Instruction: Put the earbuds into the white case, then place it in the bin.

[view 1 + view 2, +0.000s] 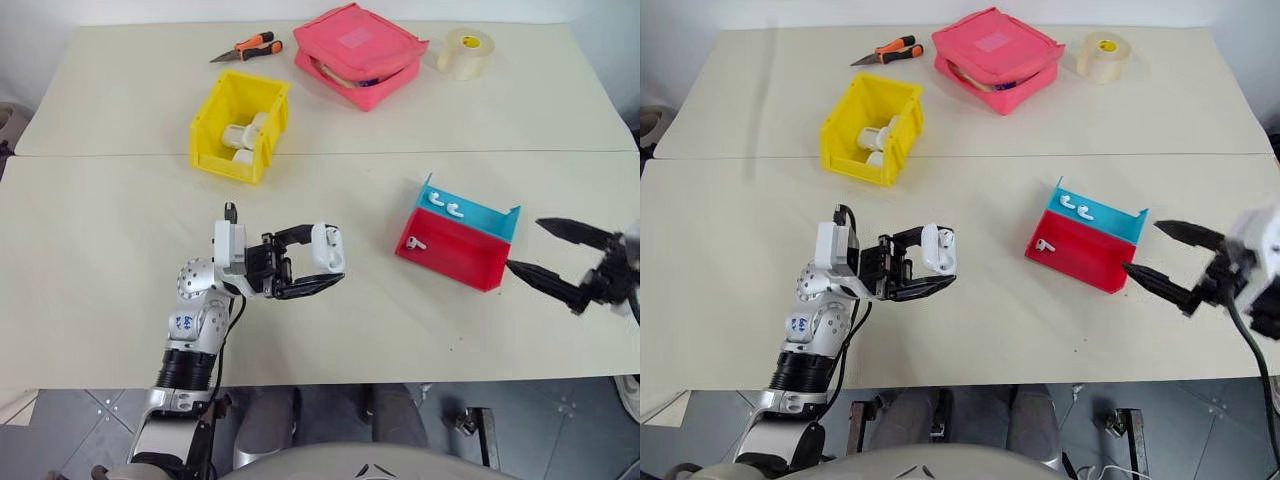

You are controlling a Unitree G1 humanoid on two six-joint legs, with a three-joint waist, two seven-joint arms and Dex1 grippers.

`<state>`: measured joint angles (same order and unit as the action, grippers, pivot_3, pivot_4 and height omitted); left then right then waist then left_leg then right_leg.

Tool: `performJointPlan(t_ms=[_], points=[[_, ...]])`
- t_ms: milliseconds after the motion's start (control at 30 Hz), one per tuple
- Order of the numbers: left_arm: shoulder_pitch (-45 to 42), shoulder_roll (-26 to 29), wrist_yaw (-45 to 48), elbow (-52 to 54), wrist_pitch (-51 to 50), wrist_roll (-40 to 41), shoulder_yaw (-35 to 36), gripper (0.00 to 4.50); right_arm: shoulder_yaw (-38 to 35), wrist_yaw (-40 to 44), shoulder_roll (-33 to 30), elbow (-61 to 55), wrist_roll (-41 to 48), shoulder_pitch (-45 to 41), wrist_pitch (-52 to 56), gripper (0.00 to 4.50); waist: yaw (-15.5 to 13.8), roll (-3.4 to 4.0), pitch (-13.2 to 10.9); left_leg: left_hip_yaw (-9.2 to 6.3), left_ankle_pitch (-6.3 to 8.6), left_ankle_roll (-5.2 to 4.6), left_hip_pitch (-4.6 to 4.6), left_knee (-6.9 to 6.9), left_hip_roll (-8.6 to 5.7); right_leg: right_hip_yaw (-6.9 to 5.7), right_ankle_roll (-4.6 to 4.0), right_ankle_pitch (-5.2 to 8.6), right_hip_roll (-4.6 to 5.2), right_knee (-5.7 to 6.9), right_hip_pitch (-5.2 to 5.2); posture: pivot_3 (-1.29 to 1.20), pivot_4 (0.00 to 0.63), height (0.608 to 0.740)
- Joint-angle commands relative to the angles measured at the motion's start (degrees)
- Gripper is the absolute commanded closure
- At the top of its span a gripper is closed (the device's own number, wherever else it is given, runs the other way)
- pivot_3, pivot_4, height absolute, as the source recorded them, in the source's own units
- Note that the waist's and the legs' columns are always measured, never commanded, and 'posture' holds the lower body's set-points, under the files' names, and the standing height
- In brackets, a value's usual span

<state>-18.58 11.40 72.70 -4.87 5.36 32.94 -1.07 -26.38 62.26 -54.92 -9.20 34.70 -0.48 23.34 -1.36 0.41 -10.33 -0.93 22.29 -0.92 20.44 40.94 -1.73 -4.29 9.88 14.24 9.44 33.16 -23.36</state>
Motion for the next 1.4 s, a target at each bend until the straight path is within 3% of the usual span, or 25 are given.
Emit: performJointPlan(t_ms=[33,100,300,500,933,1200,1300,1400], points=[[-0.34,-0.66,-0.55,1.73,0.9,0.31,-0.41,1.69,7.24,-2.49,-4.0,3.97,-4.6,-10.59,3.55,0.06,0.03,0.02,-0.01,-0.02,0.0,0.0,0.01,0.01,0.0,0.01,-0.01,-0.01,0.01,-0.02,0.0,0.0,0.15,0.74],[-0.82,-0.99,-0.78,1.36,0.99,0.24,-0.64,1.69,11.68,-2.07,-4.32,7.28,-6.09,-17.79,5.17,0.06,-0.01,0.04,-0.02,-0.03,0.0,0.02,0.01,-0.03,0.01,-0.03,-0.01,-0.01,0.0,-0.07,-0.02,0.0,0.15,0.74],[-1.96,-2.32,-1.86,0.46,0.7,0.08,-1.21,1.69,33.32,1.21,-4.13,21.92,-21.75,-40.96,12.59,0.06,0.09,0.14,-0.08,0.01,0.02,0.01,0.3,0.01,-0.06,-0.12,0.02,-0.04,0.03,-0.21,-0.15,0.0,0.15,0.74],[-2.24,-2.75,-1.67,0.41,1.51,-0.09,-1.66,1.69,44.1,8.3,-0.62,33.14,-31.06,-51.74,6.17,0.06,0.15,0.19,-0.09,0.04,0.01,0.02,0.68,0.03,-0.07,-0.31,0.03,-0.04,0.02,-0.23,-0.42,0.0,0.15,0.74],[-1.45,-2.75,-2.32,1.68,1.98,-0.09,-1.85,1.69,46.75,12.37,6.12,49.98,-40.36,-58.49,-8.09,0.06,0.59,0.19,-0.09,0.06,0.0,0.04,0.68,0.13,-0.06,-0.32,0.1,-0.07,0.02,-0.2,-0.38,0.0,0.15,0.74],[-1.74,-2.66,-2.57,1.66,2.0,-0.03,-1.85,1.69,46.78,16.22,7.75,49.67,-41.46,-58.04,-7.41,0.06,1.5,0.2,-0.09,0.05,0.0,0.04,0.67,0.13,-0.06,-0.32,0.09,-0.07,0.02,-0.19,-0.38,0.0,0.15,0.74],[-1.98,-2.67,-2.46,1.43,2.03,-0.01,-1.91,1.69,46.91,15.94,8.24,50.06,-42.15,-57.9,-8.52,0.67,1.59,0.2,-0.09,0.04,-0.01,0.05,0.66,0.12,-0.05,-0.33,0.09,-0.07,0.02,-0.19,-0.38,0.0,0.15,0.74],[-2.35,-2.71,-2.46,1.17,2.01,-0.01,-1.92,1.69,47.07,16.06,8.6,50.65,-42.93,-58.0,-9.13,1.61,1.52,0.2,-0.09,0.03,-0.01,0.05,0.64,0.14,-0.05,-0.33,0.09,-0.07,0.02,-0.19,-0.34,0.0,0.15,0.74]])
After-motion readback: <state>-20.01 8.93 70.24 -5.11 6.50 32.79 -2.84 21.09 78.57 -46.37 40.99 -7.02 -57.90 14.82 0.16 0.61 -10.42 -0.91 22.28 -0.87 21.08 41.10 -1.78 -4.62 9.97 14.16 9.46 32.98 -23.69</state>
